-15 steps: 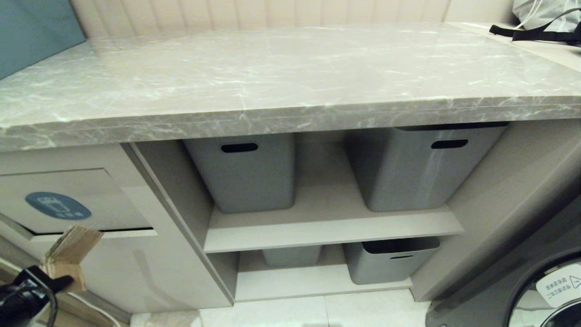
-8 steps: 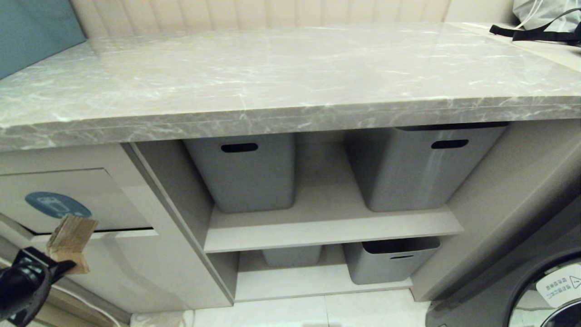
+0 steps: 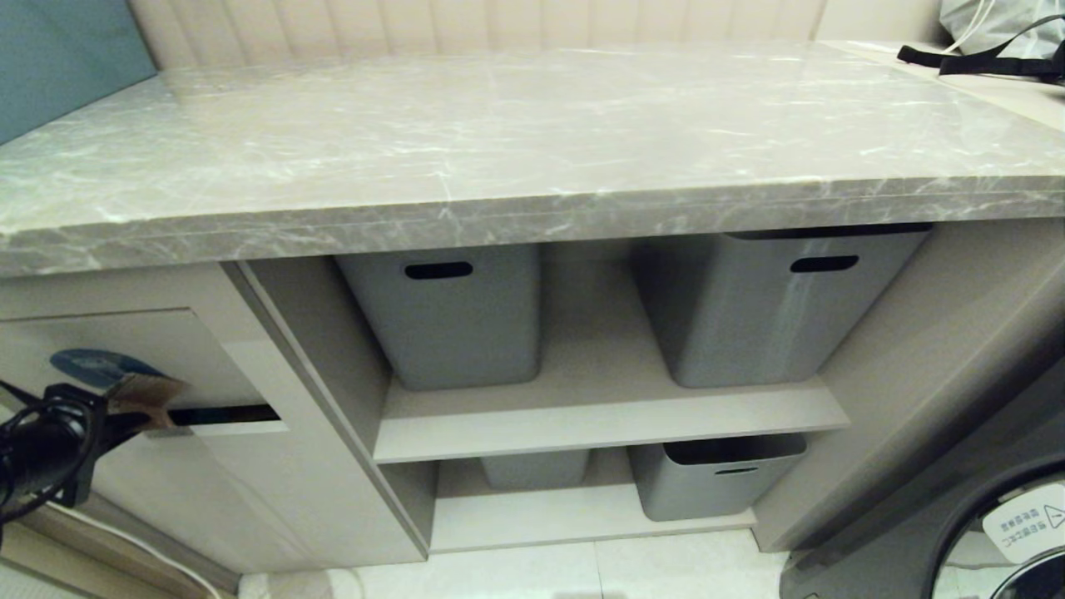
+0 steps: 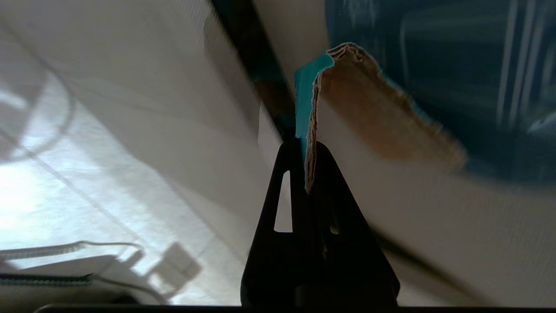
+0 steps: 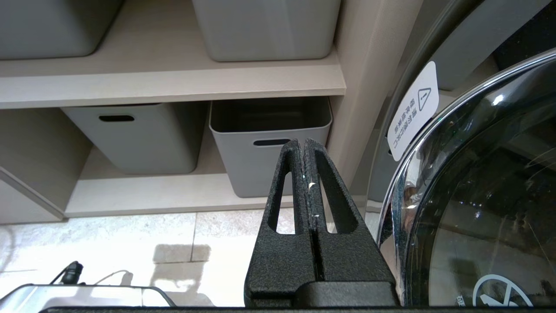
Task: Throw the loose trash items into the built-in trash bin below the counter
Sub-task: Put the garbage in the trash can
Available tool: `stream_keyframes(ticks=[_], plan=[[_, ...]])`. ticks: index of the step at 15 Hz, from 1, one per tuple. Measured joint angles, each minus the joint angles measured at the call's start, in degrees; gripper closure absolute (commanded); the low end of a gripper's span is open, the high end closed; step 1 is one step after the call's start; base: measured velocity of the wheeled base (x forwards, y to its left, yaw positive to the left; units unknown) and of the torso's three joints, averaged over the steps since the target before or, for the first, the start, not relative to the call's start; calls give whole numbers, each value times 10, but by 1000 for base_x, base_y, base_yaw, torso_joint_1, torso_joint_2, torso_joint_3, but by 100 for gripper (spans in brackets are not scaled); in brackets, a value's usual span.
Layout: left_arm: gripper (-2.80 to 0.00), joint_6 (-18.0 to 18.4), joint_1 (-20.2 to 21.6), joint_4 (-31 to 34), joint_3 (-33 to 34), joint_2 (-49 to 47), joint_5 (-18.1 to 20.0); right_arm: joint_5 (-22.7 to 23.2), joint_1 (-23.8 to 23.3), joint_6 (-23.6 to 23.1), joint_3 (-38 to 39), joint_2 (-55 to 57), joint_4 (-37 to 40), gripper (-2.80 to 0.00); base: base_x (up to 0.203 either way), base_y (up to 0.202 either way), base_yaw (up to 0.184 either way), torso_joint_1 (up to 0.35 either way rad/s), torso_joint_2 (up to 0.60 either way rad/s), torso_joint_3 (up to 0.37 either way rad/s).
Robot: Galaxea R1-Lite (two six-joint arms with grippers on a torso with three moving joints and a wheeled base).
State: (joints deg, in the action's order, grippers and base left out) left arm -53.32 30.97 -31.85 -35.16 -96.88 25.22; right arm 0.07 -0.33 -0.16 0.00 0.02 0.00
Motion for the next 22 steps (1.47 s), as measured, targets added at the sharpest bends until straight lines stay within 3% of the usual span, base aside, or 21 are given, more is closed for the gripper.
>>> stream_keyframes(ticks=[4,6,11,19,22], plan=[[0,-101,12,0,-36,-47,45,0,0,0,0,0,0,0,0,0,0,0,0,0],[0,-118,12,-6,-34,-54,63,0,0,0,0,0,0,0,0,0,0,0,0,0],[0,-202,6,-118,-41,-72,93,0,0,0,0,0,0,0,0,0,0,0,0,0],[0,-298,-17,-141,-77,-108,88,0,0,0,0,0,0,0,0,0,0,0,0,0],[0,-303,-23,-141,-92,-119,72,0,0,0,0,0,0,0,0,0,0,0,0,0]])
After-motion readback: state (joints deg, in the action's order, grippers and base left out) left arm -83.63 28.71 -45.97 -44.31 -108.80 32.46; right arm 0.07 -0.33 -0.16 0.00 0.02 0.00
